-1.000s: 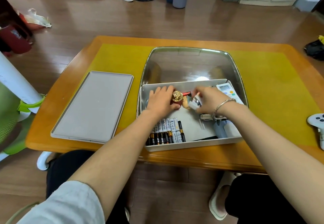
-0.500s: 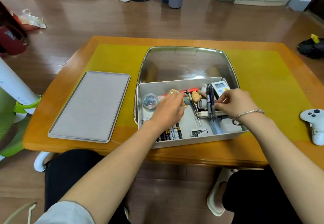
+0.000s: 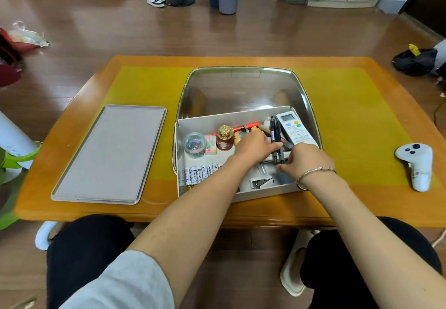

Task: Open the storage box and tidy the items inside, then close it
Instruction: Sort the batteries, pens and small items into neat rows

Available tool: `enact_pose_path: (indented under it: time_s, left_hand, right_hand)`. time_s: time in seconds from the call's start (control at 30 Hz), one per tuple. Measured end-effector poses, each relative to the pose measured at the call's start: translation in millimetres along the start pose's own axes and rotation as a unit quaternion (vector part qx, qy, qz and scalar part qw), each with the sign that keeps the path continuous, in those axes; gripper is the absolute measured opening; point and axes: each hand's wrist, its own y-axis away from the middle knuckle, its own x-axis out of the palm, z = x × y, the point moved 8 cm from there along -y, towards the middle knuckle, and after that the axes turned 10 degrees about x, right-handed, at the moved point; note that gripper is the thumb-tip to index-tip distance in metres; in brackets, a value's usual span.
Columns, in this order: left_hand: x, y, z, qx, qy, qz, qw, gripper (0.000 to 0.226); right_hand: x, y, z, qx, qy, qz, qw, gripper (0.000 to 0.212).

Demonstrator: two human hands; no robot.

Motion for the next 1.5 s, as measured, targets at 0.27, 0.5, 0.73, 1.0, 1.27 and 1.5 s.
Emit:
enact_pose_path:
  time_s: [0.27,0.5,0.73,1.0,1.27,1.5]
  left_hand:
    - [-23.6,13.2,5.6,-0.044,0.146,-0.067,0.986,0.055]
    - [-49.5,49.8,13.6,-0.042,0.260,-0.121,0.957,0.038]
    - [-63.4,81.6,28.6,-0.054,0.292,-0.149,0.943,0.023]
    - [-109.9,115.6,67.9,-0.006,0.248,-0.181,0.952,0.006]
    - [-115.1,126.0,79.8,0.013,-0.012,-0.165,0.986,0.012]
    - [-91.5,117.2,65.6,0.066,-0.258,-0.143,0.953,0.029]
  right_hand:
    - [-1.9,1.8,3.8,-0.050,-0.091,0.019,0.994,0.025]
    - [-26.2,22.1,41.6,-0.150,-0.226,-0.076,0.959,0.029]
    - [-25.6,20.1,56.0,-0.178,-0.267,-0.078,0.944,0.017]
    - [-4.8,10.2,63.4,-0.225,-0.221,0.011,0.949,0.017]
    - [9.8,9.1,106.5,-0.281,-0.076,0.016,0.956,0.019]
    - [18.1,-1.8,132.6,-0.294,0.025,0.013,0.956,0.014]
